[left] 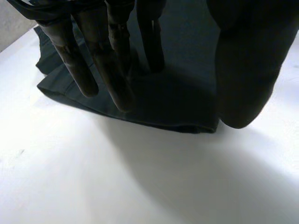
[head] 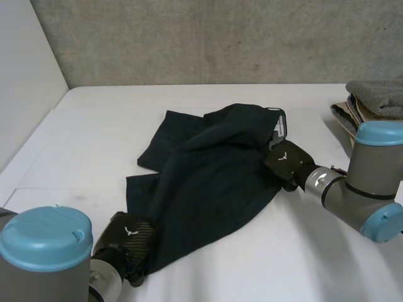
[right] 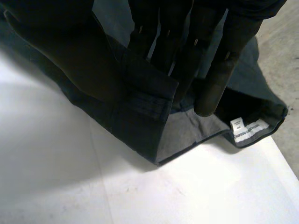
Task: Fold the laundry.
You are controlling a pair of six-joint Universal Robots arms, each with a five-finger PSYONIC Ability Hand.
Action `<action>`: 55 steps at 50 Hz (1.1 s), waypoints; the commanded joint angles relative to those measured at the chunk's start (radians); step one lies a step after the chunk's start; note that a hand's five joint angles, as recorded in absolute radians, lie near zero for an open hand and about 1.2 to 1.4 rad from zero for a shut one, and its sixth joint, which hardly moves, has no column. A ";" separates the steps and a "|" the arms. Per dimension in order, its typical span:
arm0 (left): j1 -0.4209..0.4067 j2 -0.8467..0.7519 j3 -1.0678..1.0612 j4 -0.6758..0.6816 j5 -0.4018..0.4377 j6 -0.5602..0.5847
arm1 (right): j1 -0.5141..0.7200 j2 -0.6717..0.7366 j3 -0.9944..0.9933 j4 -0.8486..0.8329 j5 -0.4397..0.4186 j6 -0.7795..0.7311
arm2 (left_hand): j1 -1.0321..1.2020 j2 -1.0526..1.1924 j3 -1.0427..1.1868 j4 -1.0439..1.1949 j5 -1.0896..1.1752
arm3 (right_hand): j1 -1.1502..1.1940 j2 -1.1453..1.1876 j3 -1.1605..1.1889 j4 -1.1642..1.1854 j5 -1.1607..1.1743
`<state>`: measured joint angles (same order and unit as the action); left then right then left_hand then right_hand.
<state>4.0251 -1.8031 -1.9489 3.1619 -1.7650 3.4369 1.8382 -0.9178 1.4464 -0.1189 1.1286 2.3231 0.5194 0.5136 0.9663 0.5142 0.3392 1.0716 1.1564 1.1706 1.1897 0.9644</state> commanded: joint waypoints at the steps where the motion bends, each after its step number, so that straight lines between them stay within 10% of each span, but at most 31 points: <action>1: -0.006 -0.042 -0.001 0.075 -0.016 0.048 | 0.010 -0.041 0.026 0.001 0.014 0.051 | 0.102 0.108 -0.345 0.107 0.108 | 0.325 0.240 0.226 0.207 0.257; 6: -0.006 -0.070 0.002 0.116 -0.024 0.110 | 0.010 -0.050 0.028 0.002 0.025 0.085 | 0.131 0.137 -0.316 0.137 0.137 | 0.325 0.240 0.226 0.207 0.257; 15: 0.018 -0.113 0.002 0.279 -0.033 0.258 | 0.006 -0.091 0.057 0.004 0.030 0.110 | 0.876 0.881 0.429 0.881 0.881 | 0.325 0.240 0.226 0.207 0.257; 22: 0.034 -0.026 0.021 0.306 -0.053 0.332 | 0.006 -0.192 0.063 0.086 0.054 0.127 | 0.877 0.883 0.430 0.882 0.883 | 0.325 0.240 0.226 0.207 0.257; 41: 0.271 0.439 0.300 -0.002 0.163 0.093 | -0.060 -0.576 -0.173 0.631 0.063 0.119 | 0.877 0.883 0.430 0.882 0.883 | 0.325 0.240 0.226 0.207 0.257; 55: 0.310 -0.046 0.496 -0.063 0.213 0.105 | 0.027 -0.222 -0.285 0.736 0.171 -0.031 | 0.877 0.883 0.430 0.882 0.883 | 0.325 0.240 0.226 0.207 0.257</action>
<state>4.3401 -1.5900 -1.5739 3.0708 -1.5423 3.5048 1.8272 -1.3384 1.2379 0.6195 1.2260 2.3060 1.1107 1.1935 1.1933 1.1970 0.9926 1.0704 1.1564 1.1842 1.1934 0.9645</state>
